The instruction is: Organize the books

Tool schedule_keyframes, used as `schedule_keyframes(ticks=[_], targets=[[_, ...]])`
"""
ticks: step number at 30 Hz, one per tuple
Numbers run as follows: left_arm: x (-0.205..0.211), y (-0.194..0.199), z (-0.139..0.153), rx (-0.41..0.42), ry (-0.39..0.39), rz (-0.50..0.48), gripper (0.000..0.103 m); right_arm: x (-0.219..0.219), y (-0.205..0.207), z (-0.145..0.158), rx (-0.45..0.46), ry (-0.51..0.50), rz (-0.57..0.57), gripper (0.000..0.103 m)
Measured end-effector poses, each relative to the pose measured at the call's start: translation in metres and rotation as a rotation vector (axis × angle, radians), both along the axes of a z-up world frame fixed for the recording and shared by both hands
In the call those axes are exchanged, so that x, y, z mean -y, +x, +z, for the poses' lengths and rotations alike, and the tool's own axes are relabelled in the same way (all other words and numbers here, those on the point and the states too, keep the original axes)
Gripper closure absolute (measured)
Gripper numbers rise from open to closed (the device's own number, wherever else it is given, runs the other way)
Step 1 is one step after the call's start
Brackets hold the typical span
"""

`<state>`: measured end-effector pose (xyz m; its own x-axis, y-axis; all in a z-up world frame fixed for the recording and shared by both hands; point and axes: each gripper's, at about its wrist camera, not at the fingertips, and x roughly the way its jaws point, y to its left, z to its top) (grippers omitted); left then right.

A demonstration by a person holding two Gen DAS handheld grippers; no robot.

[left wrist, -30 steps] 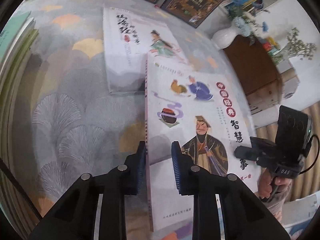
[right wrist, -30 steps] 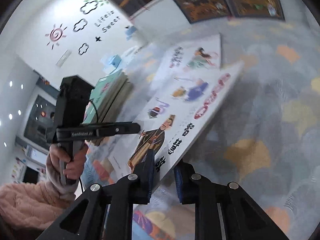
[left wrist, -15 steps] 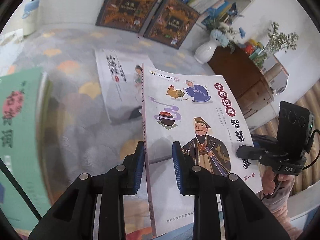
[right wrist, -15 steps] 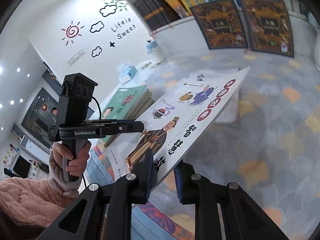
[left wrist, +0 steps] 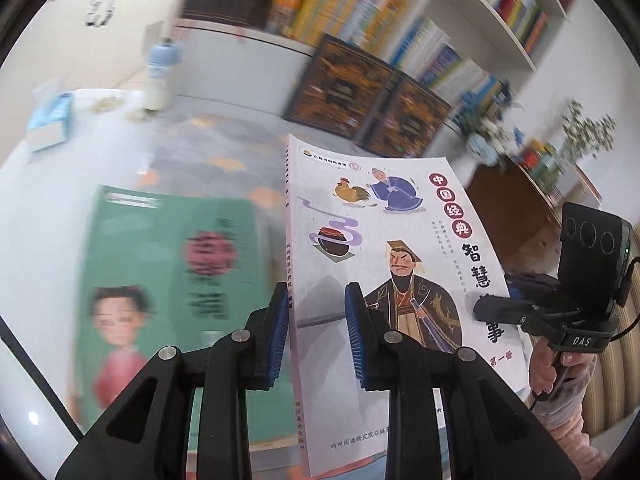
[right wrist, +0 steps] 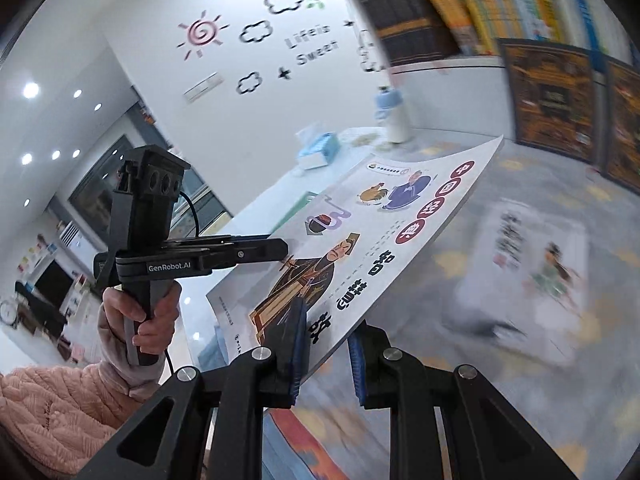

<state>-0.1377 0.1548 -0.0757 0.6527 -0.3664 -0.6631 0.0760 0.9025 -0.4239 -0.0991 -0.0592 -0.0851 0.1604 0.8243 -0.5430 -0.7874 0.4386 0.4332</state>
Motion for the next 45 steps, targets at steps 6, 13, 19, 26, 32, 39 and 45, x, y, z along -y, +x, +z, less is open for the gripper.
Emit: schedule_keyframes(ticks=[6,13,19,26,32,39,45], targets=[[-0.054,-0.018,0.006,0.021,0.013,0.104,0.078,-0.065,0.007,0.006,0.000,0.017,0.090,0.084],[-0.094,-0.027,-0.013,0.001,0.014,0.177,0.078,-0.122,0.014,-0.007,-0.022,-0.006,0.144,0.084],[-0.105,-0.023,-0.049,-0.064,0.014,0.177,0.078,-0.148,0.026,-0.044,-0.102,-0.069,0.143,0.084],[-0.103,-0.023,-0.064,-0.079,0.035,0.173,0.078,-0.160,0.038,-0.068,-0.158,-0.115,0.111,0.083],[-0.100,-0.023,-0.061,-0.064,0.085,0.199,0.075,-0.168,0.040,-0.079,-0.175,-0.127,0.090,0.081],[-0.100,-0.039,-0.048,-0.021,0.184,0.289,0.074,-0.164,0.027,-0.074,-0.173,-0.149,0.062,0.061],[-0.109,-0.049,-0.041,-0.002,0.176,0.313,0.073,-0.166,0.015,-0.069,-0.135,-0.280,0.032,0.033]])
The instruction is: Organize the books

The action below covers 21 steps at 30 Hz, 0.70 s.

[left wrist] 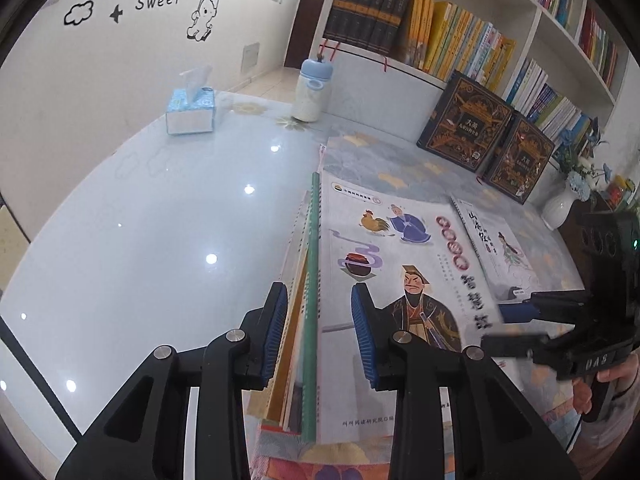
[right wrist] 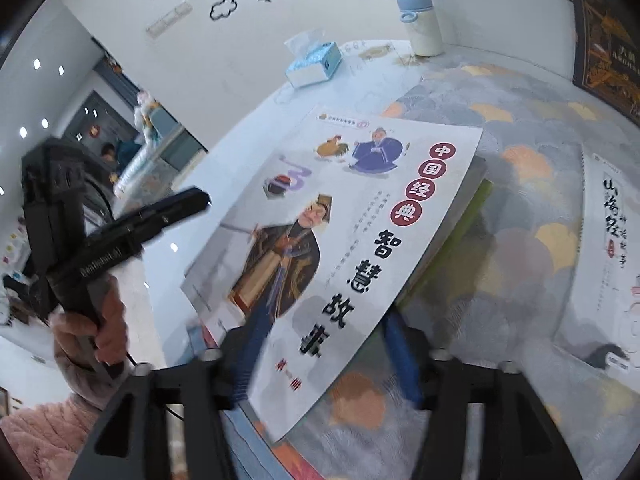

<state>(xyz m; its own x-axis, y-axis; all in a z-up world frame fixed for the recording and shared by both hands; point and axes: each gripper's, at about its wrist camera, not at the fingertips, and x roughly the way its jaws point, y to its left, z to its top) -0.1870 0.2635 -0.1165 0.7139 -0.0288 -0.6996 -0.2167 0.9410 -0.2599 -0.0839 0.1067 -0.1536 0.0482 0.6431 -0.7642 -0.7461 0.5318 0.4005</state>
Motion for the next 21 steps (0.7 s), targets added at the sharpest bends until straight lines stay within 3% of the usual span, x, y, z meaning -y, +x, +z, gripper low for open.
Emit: schedule_keyframes(ticks=[1,2,6,15,19,21], targets=[[-0.002,-0.002,0.000,0.004,-0.002,0.004,0.073,0.001,-0.001,0.000,0.017,-0.020,-0.013,0.026],[-0.003,-0.003,0.000,0.006,-0.005,0.005,0.072,0.002,-0.002,-0.001,0.029,-0.037,-0.025,0.025],[-0.005,-0.006,-0.003,0.000,-0.021,0.009,0.072,-0.005,-0.010,-0.013,-0.046,-0.091,0.028,0.025],[0.002,-0.013,0.007,0.001,0.041,0.042,0.070,-0.025,-0.043,-0.002,-0.001,-0.131,0.128,0.021],[0.030,-0.010,0.017,0.014,0.088,0.013,0.067,0.008,-0.025,0.004,0.038,-0.073,0.026,0.021],[0.056,-0.002,0.022,0.024,0.092,-0.050,0.066,0.036,-0.015,0.006,0.043,-0.033,-0.033,0.021]])
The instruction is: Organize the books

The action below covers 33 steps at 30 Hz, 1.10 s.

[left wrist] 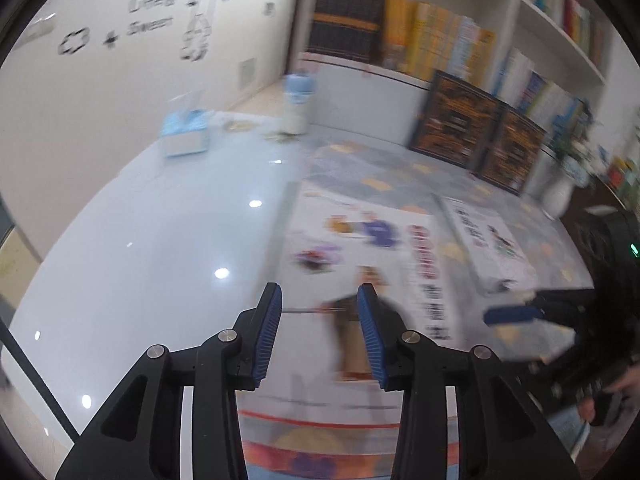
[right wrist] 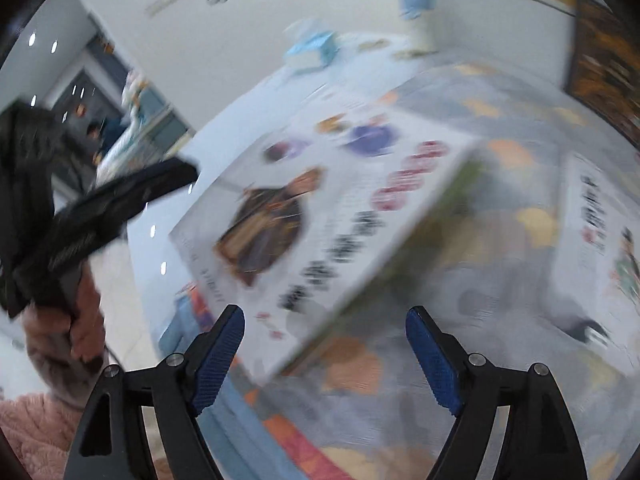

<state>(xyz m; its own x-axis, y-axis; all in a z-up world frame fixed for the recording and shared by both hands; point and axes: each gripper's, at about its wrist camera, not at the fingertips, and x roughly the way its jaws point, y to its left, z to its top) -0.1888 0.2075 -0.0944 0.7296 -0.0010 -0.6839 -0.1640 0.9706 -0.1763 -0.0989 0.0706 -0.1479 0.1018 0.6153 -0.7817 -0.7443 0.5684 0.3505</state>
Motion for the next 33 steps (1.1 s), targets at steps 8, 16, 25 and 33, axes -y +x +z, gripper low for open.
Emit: schedule_keyframes(ticks=[8,16,25,33], targets=[[0.126,0.047,-0.001,-0.014,-0.052,-0.253,0.065,0.145,0.040,-0.013,-0.107,0.130,-0.273,0.021],[0.195,0.102,-0.034,-0.089,-0.051,-0.217,0.064,0.263,0.064,-0.034,-0.089,0.149,-0.472,0.021],[0.208,0.178,-0.093,-0.111,0.143,0.005,0.018,0.291,0.112,-0.055,0.251,0.049,-0.744,0.019],[0.196,0.184,-0.109,-0.144,0.060,0.013,0.000,0.292,0.128,-0.075,0.186,-0.005,-0.741,0.000]])
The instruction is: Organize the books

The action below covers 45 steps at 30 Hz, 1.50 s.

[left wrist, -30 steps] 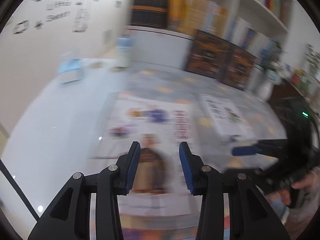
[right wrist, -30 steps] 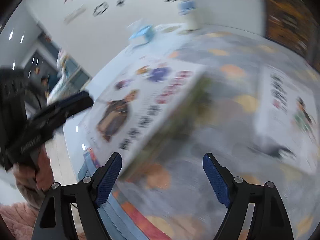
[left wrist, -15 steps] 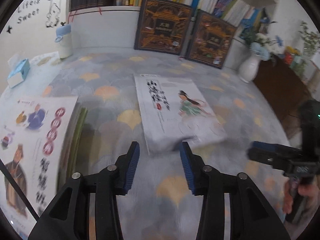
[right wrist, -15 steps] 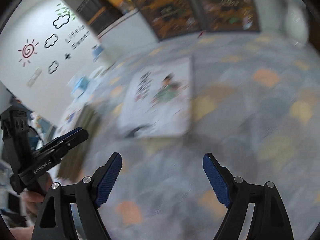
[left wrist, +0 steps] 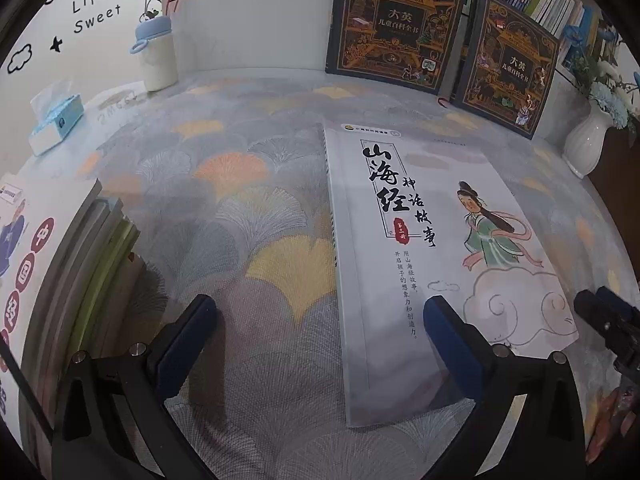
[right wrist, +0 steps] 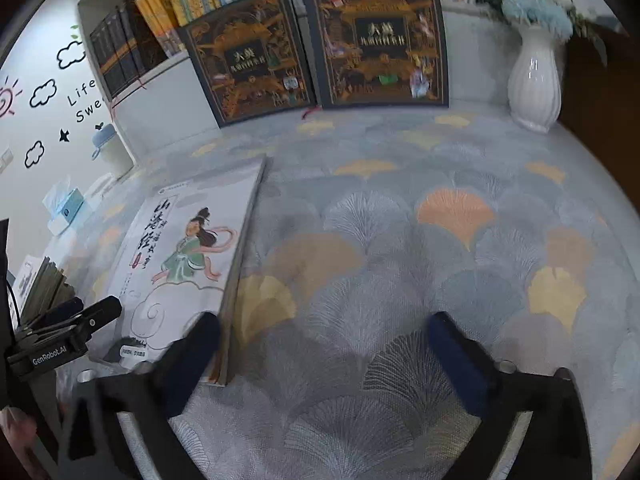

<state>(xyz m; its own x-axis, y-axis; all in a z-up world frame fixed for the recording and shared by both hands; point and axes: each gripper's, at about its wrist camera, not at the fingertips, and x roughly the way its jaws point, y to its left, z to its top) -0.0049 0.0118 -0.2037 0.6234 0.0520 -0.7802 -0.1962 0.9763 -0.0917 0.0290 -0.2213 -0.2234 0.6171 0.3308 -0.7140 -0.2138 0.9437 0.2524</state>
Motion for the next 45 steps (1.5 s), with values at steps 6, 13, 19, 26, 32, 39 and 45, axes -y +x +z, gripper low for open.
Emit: schedule_keyframes(ticks=[6,13,19,26,32,39,45], targets=[[-0.001,0.001,-0.001,0.000,0.000,0.000,0.000,-0.008,-0.003,-0.001,-0.005,-0.055,0.002,0.000],[-0.001,0.001,-0.001,0.001,0.000,0.000,0.000,-0.014,0.001,-0.004,-0.008,-0.087,0.018,0.000],[-0.001,0.001,-0.001,0.001,0.000,0.000,0.000,-0.018,0.000,-0.004,-0.011,-0.124,0.022,0.000],[-0.001,0.001,-0.001,0.001,0.000,0.000,0.000,-0.019,-0.001,-0.004,-0.011,-0.129,0.021,0.000],[-0.001,0.001,-0.001,0.001,0.000,0.000,0.000,-0.019,0.000,-0.004,-0.011,-0.135,0.023,0.000],[-0.001,0.001,-0.001,0.002,0.001,0.001,0.000,-0.019,0.000,-0.004,-0.011,-0.138,0.023,0.000],[-0.001,0.001,-0.001,0.002,0.001,0.001,0.000,-0.019,0.000,-0.004,-0.011,-0.138,0.023,0.000]])
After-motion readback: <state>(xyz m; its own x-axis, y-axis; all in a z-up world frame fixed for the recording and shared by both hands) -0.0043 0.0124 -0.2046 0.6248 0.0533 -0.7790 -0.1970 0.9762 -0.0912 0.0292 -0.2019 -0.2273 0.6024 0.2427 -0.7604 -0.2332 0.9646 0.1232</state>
